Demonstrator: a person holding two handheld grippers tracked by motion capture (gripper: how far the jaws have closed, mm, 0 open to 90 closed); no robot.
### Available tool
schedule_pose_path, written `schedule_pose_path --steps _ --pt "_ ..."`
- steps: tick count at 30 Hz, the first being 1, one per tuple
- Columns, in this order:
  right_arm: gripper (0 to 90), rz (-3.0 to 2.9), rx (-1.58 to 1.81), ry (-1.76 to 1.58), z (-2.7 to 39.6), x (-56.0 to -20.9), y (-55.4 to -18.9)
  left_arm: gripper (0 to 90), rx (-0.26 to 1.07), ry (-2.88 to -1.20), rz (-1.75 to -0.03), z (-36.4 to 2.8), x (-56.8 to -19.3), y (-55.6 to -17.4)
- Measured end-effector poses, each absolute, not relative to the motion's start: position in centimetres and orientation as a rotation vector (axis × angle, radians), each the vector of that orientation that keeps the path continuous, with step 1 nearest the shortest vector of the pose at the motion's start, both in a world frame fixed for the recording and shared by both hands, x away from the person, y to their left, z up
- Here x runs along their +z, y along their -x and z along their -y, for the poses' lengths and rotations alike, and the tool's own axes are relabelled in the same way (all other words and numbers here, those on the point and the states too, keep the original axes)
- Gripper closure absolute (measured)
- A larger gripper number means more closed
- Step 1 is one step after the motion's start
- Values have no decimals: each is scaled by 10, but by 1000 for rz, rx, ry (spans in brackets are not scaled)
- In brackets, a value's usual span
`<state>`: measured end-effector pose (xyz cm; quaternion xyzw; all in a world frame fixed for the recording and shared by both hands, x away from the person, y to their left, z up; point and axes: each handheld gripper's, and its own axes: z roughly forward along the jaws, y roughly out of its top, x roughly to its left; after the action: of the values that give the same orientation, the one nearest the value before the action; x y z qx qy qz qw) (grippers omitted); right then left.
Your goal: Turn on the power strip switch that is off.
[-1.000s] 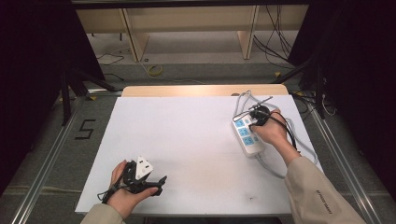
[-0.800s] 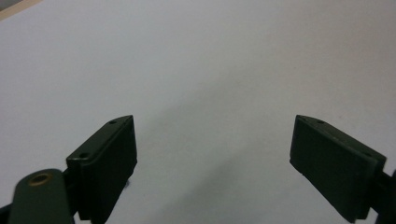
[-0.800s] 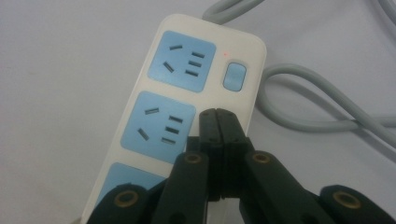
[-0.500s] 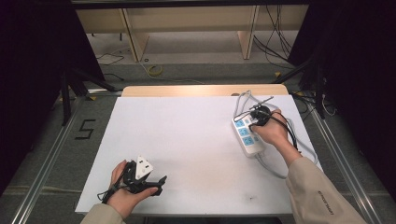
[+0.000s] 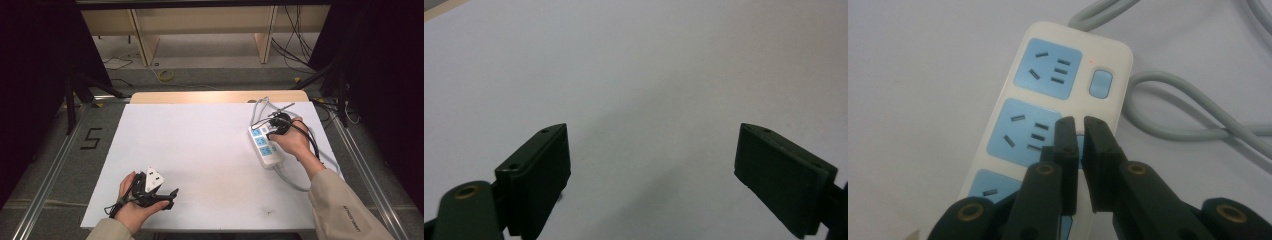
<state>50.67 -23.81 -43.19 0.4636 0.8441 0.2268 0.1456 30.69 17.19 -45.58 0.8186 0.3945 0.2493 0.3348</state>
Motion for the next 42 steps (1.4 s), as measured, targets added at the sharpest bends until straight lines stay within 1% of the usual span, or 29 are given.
schedule_pose_path --steps 13,18,42 --pt "814 -2429 707 -1311 243 -427 -498 144 651 -2137 -1031 -172 -456 -307" --pt "787 -2430 728 -1295 244 -423 -492 144 651 -2139 -1032 -172 -456 -307" --pt "703 -2450 841 -1173 237 -408 -457 144 651 -2145 -1032 -172 -456 -307"
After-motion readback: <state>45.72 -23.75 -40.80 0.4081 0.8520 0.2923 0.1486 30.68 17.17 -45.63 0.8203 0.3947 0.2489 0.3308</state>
